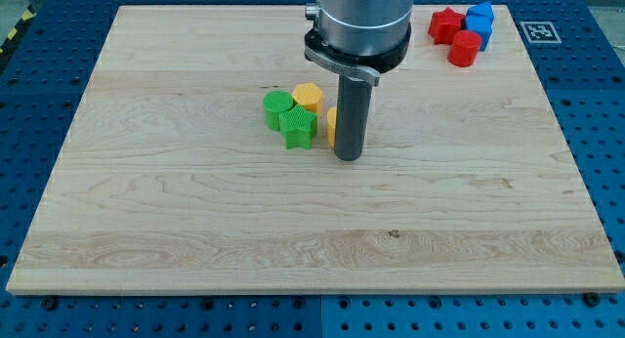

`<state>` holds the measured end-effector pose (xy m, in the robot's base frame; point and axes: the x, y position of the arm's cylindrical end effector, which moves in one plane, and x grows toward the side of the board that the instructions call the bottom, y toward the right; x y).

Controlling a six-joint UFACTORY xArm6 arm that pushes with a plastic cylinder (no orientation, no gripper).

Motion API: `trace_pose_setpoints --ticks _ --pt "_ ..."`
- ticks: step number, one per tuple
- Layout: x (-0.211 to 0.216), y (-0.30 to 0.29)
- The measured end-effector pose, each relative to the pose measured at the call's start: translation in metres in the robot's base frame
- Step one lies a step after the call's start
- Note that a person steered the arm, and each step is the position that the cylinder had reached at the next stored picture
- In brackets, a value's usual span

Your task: Slide the yellow heart closer to the group of blocks

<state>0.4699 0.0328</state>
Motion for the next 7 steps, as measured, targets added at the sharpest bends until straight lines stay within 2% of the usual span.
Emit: trace_pose_setpoints --ticks 1,3,7 --pt "0.0 -0.009" --pt "0.042 0.014" --pt "-0.026 0.02"
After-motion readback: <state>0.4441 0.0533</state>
